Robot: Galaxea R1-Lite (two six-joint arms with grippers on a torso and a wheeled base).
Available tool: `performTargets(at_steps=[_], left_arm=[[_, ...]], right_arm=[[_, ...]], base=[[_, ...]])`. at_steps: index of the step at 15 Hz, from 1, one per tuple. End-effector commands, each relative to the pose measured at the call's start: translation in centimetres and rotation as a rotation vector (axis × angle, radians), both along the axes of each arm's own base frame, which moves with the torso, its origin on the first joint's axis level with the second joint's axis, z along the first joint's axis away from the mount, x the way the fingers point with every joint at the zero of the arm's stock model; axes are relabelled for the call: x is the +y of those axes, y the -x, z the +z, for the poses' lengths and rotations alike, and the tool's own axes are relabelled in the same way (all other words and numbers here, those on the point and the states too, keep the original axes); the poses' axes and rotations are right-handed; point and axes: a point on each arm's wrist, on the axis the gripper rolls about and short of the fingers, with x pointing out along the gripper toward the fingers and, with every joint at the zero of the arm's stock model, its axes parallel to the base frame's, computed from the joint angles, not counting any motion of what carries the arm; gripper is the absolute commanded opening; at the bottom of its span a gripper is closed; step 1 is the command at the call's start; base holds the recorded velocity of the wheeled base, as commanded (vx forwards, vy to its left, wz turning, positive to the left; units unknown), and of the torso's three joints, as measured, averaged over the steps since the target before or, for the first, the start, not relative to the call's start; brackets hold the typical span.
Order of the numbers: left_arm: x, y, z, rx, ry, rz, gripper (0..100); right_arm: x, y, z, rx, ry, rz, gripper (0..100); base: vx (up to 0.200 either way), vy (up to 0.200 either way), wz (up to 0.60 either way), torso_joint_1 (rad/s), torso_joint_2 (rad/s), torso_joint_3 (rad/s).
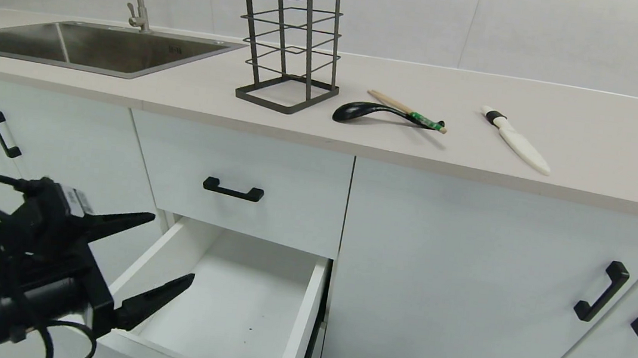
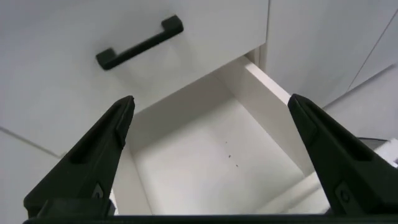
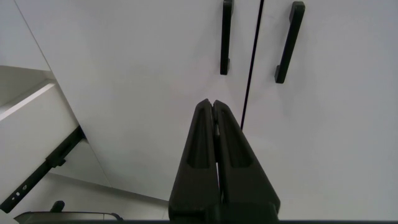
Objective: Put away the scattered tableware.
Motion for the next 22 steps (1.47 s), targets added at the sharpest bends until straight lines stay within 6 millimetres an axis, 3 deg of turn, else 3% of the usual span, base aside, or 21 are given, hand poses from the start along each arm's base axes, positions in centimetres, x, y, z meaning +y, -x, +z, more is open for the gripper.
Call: performTargets(at_steps=[1, 7, 9, 14, 16, 18, 20, 22], left_arm=[[1.5, 3.0, 0.5, -0.079, 0.021, 0.059, 100], [3.6, 7.4, 3.0, -0.322, 0.086, 0.257, 100], [4.3, 10.6, 2.3, -0.361, 0.129, 0.325, 100], [4.7, 16.4, -0.3, -0.385, 0.148, 0.350, 100], [4.7, 17.2, -0.1, -0.396, 0.141, 0.437, 100], [4.6, 17.2, -1.4, -0.379, 0.146, 0.485, 100], [4.6, 17.3, -2.8, -0.369, 0.146, 0.473, 100], [4.7, 17.4, -2.7, -0.380, 0.157, 0.425, 100]], right_arm=[[0.0, 0.0, 0.0, 0.002, 0.000, 0.000, 0], [0.0, 0.0, 0.0, 0.002, 0.000, -0.001, 0], [0.0, 0.0, 0.0, 0.001, 0.000, 0.000, 0], [0.0, 0.0, 0.0, 0.001, 0.000, 0.000, 0], [0.0, 0.0, 0.0, 0.002, 0.000, 0.000, 0], [0.0, 0.0, 0.0, 0.001, 0.000, 0.000, 0], [0.0, 0.0, 0.0, 0.001, 0.000, -0.001, 0], [0.0, 0.0, 0.0, 0.001, 0.000, 0.000, 0]], base=[[0.000, 0.000, 0.00, 0.000, 0.00, 0.000], [0.000, 0.000, 0.00, 0.000, 0.00, 0.000], [0.000, 0.000, 0.00, 0.000, 0.00, 0.000], [0.000, 0.000, 0.00, 0.000, 0.00, 0.000], [0.000, 0.000, 0.00, 0.000, 0.00, 0.000], [0.000, 0.000, 0.00, 0.000, 0.00, 0.000], [0.000, 0.000, 0.00, 0.000, 0.00, 0.000], [0.000, 0.000, 0.00, 0.000, 0.00, 0.000]])
